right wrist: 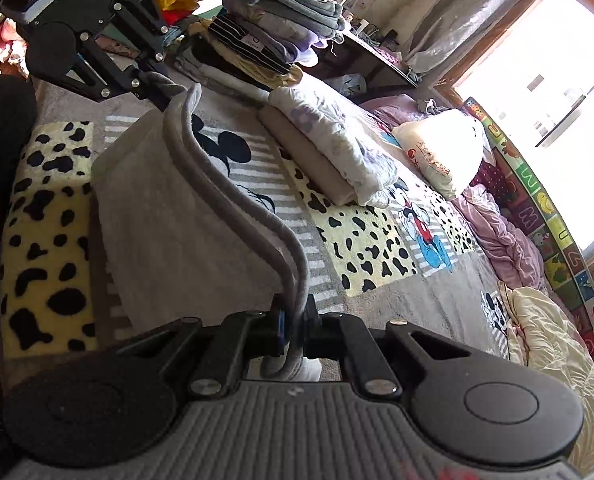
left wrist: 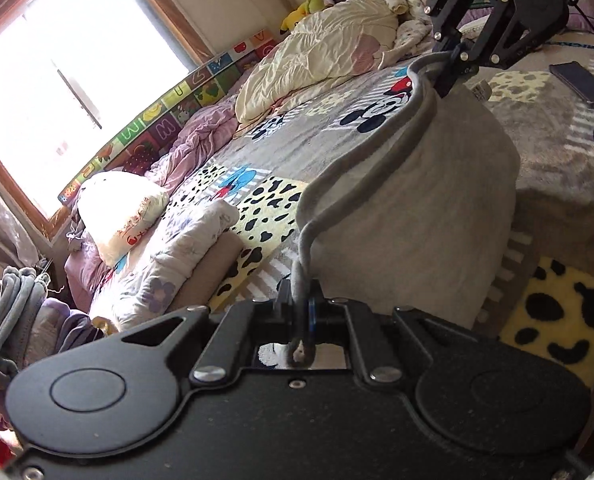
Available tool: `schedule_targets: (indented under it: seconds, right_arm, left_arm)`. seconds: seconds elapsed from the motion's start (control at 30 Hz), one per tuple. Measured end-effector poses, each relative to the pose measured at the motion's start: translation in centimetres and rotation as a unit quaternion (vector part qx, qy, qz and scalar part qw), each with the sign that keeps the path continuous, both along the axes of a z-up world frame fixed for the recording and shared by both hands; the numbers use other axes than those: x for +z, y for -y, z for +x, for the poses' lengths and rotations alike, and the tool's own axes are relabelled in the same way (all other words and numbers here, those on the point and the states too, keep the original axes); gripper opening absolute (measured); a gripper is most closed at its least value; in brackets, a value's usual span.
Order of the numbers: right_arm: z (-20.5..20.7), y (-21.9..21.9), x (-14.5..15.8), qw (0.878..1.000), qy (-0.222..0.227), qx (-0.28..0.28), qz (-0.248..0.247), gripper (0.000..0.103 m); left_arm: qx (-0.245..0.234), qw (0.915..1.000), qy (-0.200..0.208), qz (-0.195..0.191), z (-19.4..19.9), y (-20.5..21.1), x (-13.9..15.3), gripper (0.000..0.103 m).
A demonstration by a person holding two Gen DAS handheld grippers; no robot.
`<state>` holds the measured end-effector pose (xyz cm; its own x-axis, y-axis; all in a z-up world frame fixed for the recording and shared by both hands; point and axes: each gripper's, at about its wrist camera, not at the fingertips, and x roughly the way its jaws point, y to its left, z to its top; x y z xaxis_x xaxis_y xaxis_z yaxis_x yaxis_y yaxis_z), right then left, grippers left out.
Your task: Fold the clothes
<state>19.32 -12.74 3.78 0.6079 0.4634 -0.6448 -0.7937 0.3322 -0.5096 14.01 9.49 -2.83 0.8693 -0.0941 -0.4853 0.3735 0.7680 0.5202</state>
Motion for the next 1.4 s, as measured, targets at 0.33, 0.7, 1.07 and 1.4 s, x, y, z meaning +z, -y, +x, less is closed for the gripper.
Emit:
schedule_targets:
  seconds: [0.33,0.7,1.07,1.4]
  right_arm:
    - [10.3,-0.8,-7.1,0.993,-0.085,-0.071,0.038,0.01]
    - [9.3,3.5,-6.8,0.944,-0.073,-0.201,0.251,0.05]
    - [4.5,-1.2,-11.4,0.956,-0.121,-0.13,0.234,0.058]
    - [5.4,1.1,-11.1,0.928,-0.098,-0.156,0.325,0.063]
  left_arm:
    - [0.059,0.997,-0.019,-0.047,7.6,-1.0,-3.7,0.005]
    - [0.191,0.9634,0.077,-0.172,4.6,-4.1,-1.2,0.049]
    - [0.029,0.992,-0.025,-0.12,3.3,3.1,-7.2,0.049]
    - [0.072,0.9616,0.013,-0.265,3.1,-1.6,-4.0,0.051]
